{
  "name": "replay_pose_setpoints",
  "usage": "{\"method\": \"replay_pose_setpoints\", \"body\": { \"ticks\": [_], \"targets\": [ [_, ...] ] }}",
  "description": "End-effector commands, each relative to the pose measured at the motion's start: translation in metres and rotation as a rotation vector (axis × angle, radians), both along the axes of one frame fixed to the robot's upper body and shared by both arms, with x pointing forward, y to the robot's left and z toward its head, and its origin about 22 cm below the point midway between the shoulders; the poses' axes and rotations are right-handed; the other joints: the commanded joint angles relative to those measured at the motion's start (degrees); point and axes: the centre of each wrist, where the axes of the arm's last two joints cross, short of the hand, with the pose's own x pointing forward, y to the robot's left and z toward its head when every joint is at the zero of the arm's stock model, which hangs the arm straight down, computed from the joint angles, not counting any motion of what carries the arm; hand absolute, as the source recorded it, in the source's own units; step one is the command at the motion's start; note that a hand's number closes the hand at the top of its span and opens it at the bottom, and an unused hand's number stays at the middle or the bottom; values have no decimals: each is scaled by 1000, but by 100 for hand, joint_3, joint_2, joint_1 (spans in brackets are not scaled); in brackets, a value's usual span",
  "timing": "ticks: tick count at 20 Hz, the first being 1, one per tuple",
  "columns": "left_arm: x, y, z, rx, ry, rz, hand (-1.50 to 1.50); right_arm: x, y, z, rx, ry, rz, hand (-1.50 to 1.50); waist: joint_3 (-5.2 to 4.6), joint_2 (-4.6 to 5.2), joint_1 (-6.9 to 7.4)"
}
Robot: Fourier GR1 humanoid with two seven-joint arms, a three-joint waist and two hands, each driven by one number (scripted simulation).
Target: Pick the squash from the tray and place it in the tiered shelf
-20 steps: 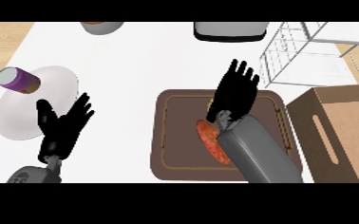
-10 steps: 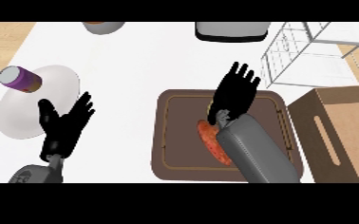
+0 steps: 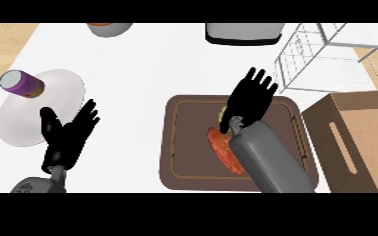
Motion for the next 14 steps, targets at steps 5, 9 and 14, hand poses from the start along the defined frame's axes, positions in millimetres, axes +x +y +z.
{"method": "replay_pose_setpoints", "body": {
  "ticks": [5,9,14],
  "targets": [
    [7,-8,-4,1,5,5,0,-10,10,-18,-68,14,-190,-150,8,79,-36],
    [6,-14,-6,-4,4,0,0,-2,3,-24,-77,-4,-180,-150,9,90,-30],
    [2,0,6,13,-4,-5,0,3,-7,-35,-52,36,-150,-150,13,83,5]
  ]
}}
